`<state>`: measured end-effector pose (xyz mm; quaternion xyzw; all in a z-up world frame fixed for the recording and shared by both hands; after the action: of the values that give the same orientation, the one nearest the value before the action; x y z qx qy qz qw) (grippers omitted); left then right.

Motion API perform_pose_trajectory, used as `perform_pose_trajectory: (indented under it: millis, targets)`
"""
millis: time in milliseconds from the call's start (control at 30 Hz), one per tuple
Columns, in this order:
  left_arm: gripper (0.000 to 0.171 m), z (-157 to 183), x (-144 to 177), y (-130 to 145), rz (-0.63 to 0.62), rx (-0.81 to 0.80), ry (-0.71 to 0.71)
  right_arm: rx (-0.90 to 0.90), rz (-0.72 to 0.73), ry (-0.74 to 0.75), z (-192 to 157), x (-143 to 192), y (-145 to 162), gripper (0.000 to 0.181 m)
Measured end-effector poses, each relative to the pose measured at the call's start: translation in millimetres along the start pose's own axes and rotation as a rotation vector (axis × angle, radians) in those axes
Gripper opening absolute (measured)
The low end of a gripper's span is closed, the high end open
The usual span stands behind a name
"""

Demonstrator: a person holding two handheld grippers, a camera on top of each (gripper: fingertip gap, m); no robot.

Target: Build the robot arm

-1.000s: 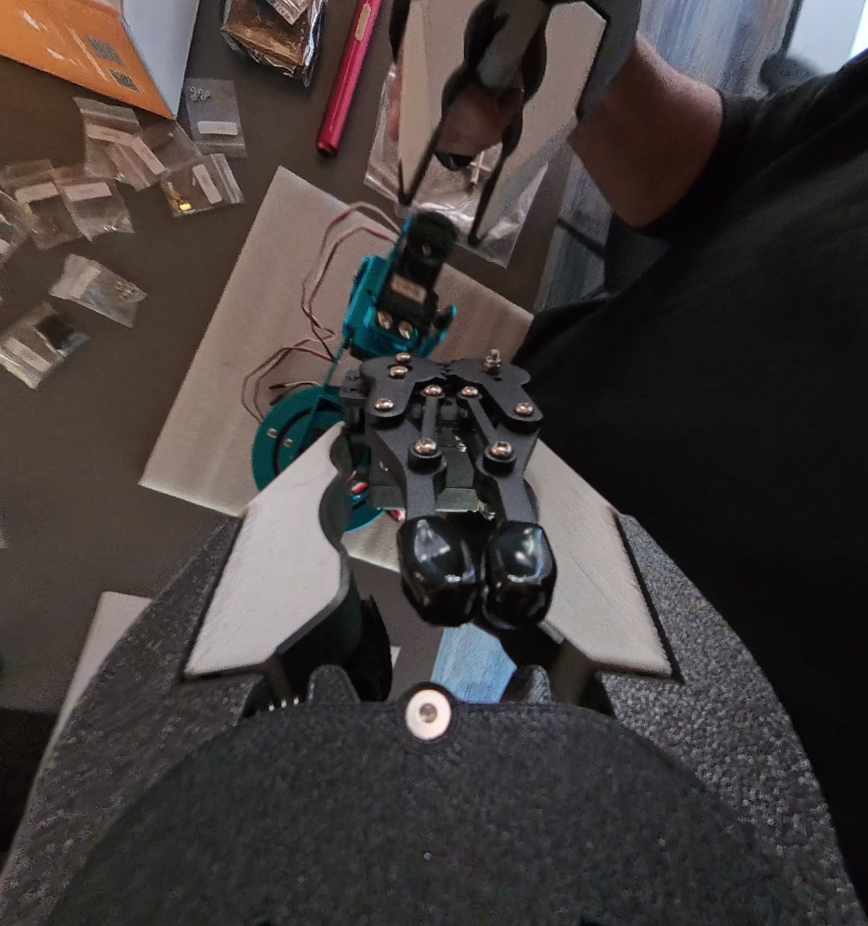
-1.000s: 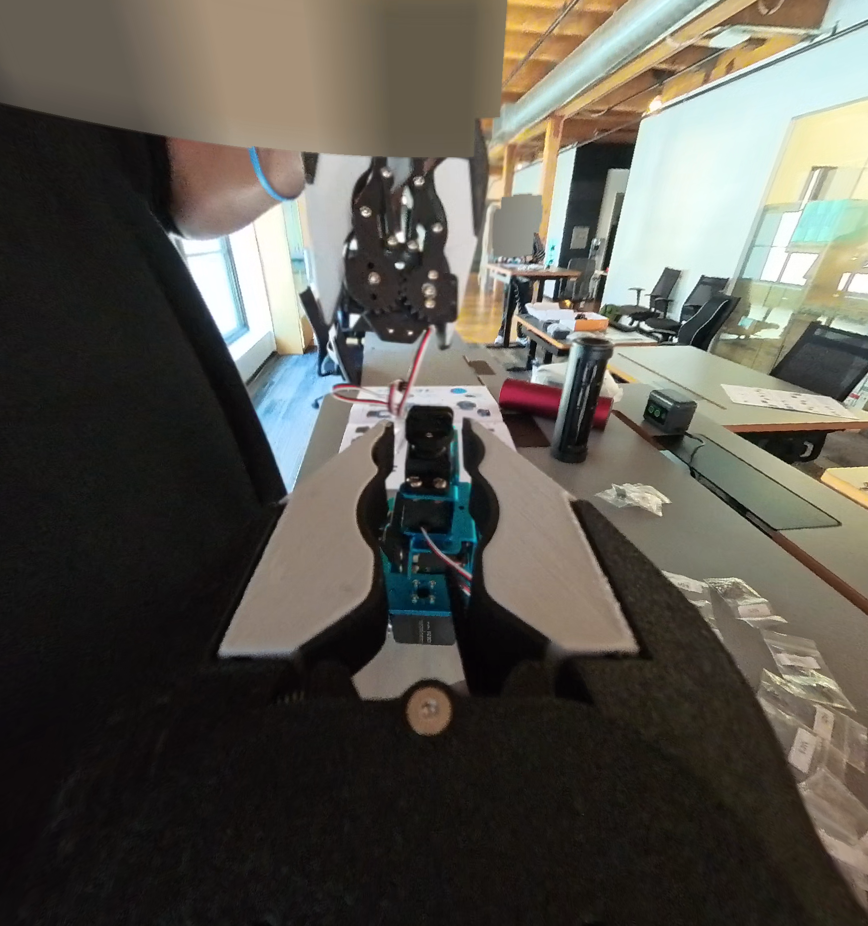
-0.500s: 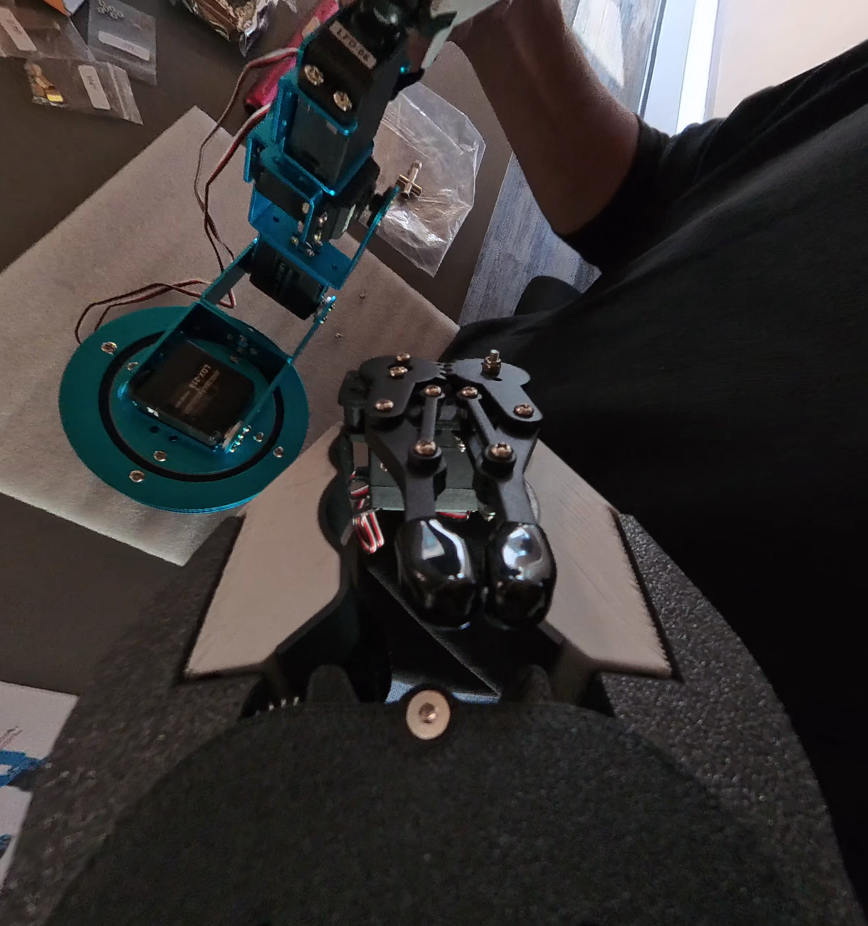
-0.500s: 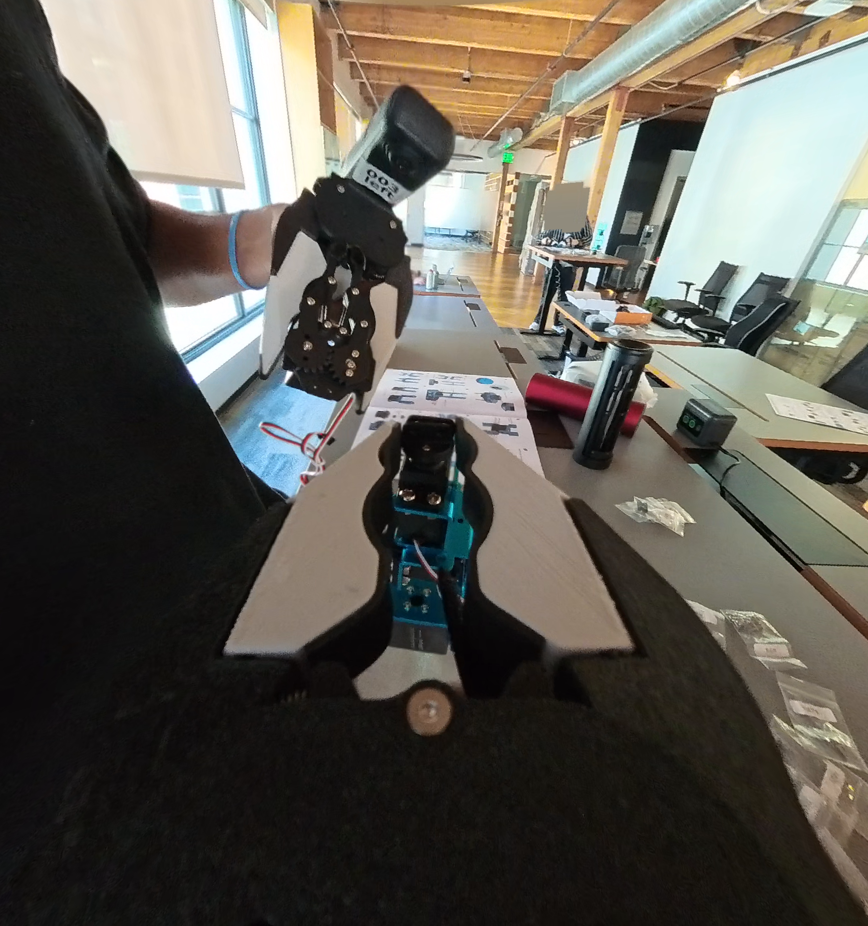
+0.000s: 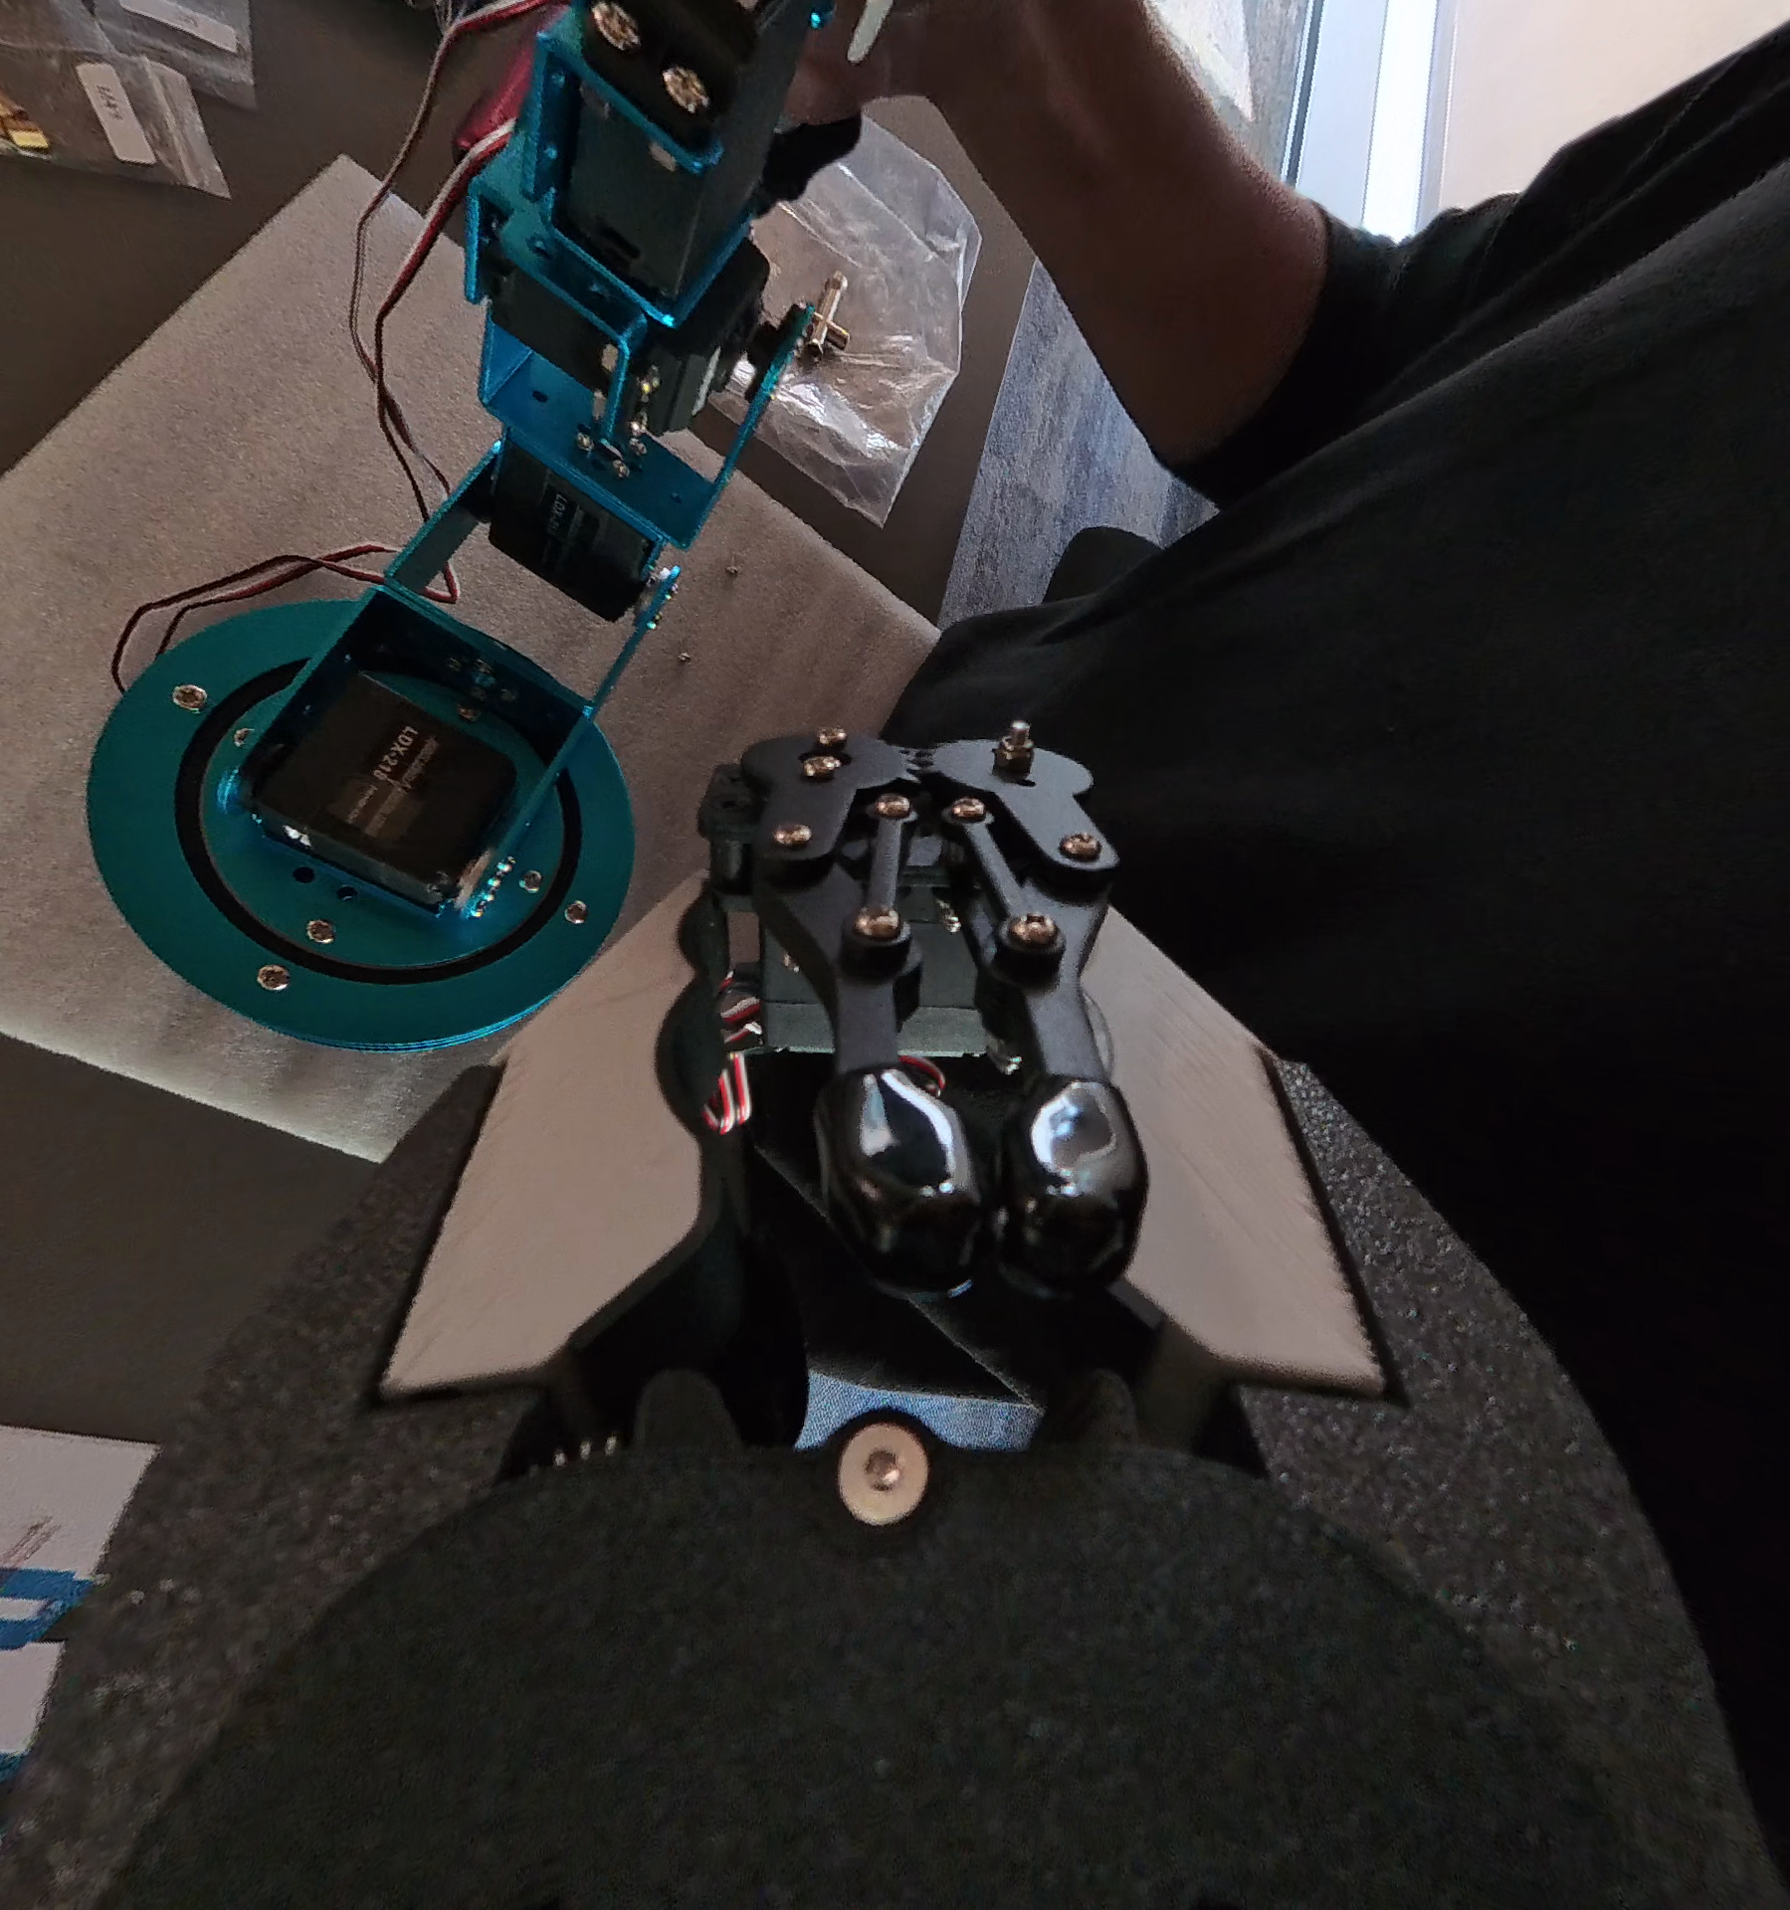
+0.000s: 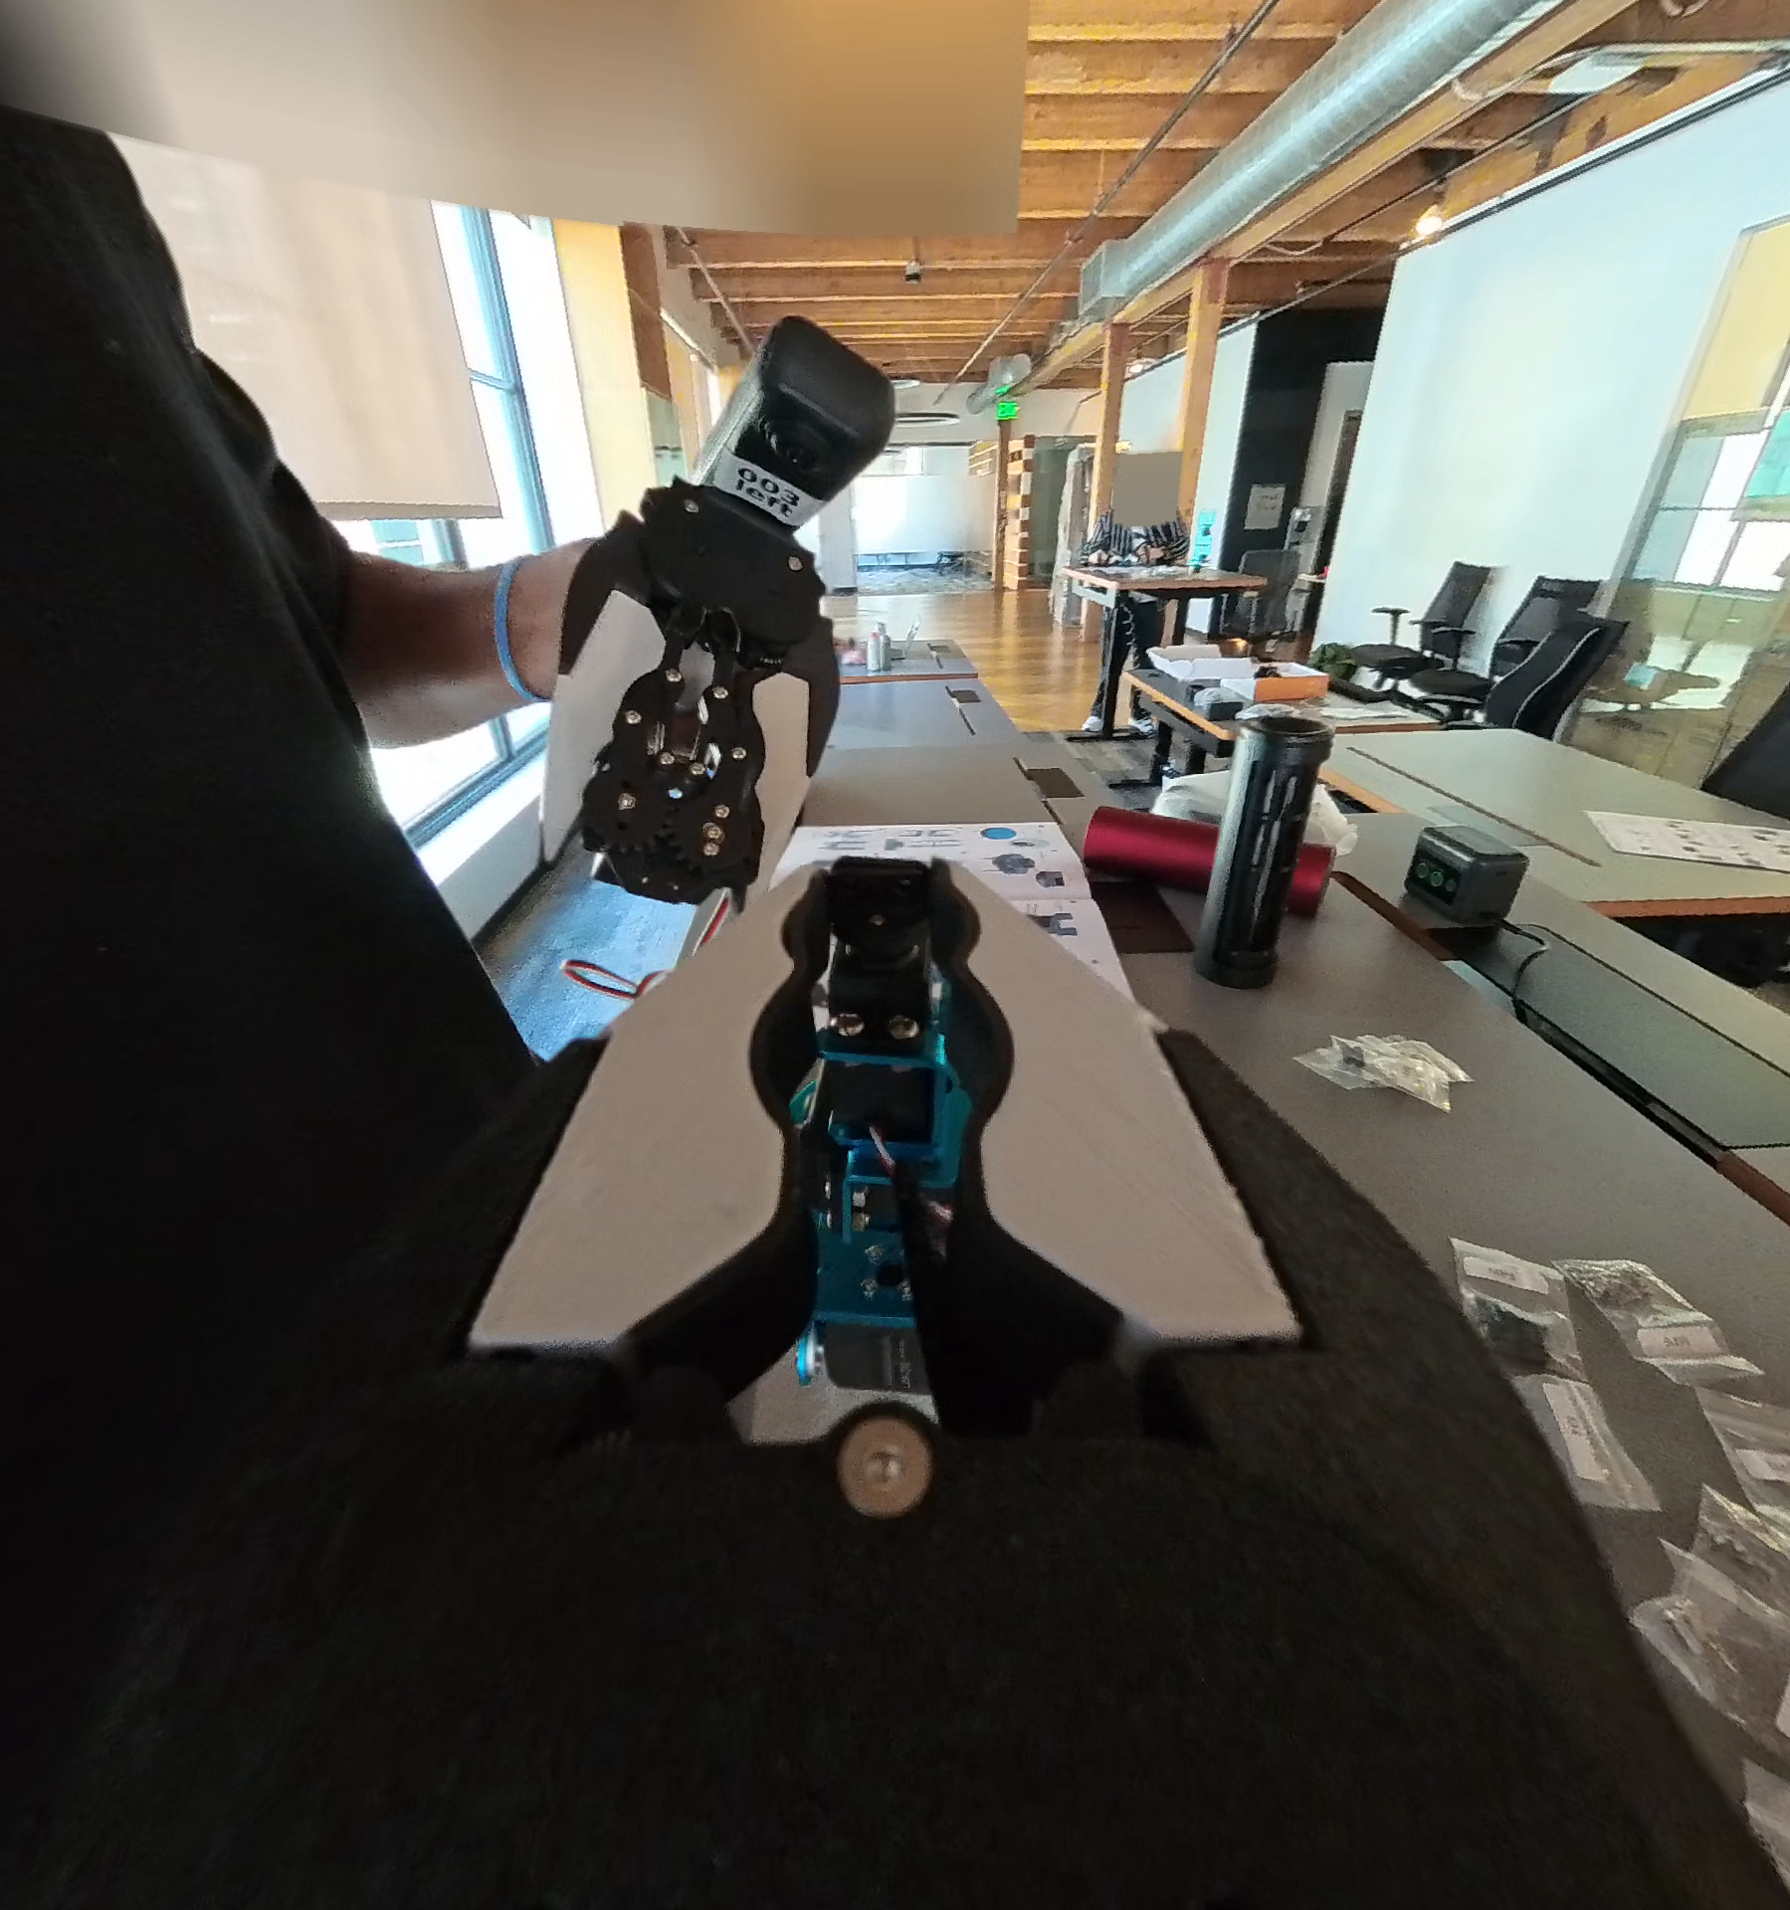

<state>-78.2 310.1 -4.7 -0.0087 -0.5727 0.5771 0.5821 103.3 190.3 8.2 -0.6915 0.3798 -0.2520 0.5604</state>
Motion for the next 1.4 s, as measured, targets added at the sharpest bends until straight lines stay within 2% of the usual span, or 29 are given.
perform_pose_trajectory:
  millis: [233, 433, 600, 667, 767, 1000, 1167, 1400]
  targets:
    - [0.061, -7, 0, -1, -0.002, -0.012, 0.027, -0.040, 0.010, 0.049, -3, 2, 1, 0.018]
    - [0.061, -13, -1, 0, 0.002, -0.009, 0.043, -0.017, -0.025, 0.169, -9, 1, -2, 0.020]
    - [0.061, -17, 0, 1, 0.002, -0.009, 0.057, -0.041, 0.025, 0.226, -13, 4, 0, 0.020]
    - [0.061, -18, -1, 1, 0.000, -0.011, 0.070, -0.062, 0.034, 0.208, -11, 6, 3, 0.020]
    - [0.061, -21, -1, 1, -0.008, -0.016, 0.090, -0.102, 0.054, 0.081, -12, 9, 3, 0.023]
    - [0.062, -24, -2, -3, -0.038, -0.041, 0.122, -0.072, -0.035, -0.054, 1, 3, -3, 0.019]
    - [0.062, -29, -1, -1, -0.045, -0.024, 0.122, -0.058, -0.058, -0.080, 3, 0, 0, 0.020]
    - [0.062, -34, -2, 0, -0.045, -0.005, 0.122, 0.022, -0.023, 0.045, 1, 4, 1, 0.018]
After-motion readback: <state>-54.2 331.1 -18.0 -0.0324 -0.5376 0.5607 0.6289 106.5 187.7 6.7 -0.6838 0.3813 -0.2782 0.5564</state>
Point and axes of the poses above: each gripper's, where its closed fingertips meet, x back along the fingers, y out of its underside, z = x × y across the jaws, the point moved 6 cm from there along x, back along the fingers, and after that the axes turned 13 degrees about -x, right-handed, at the moved point
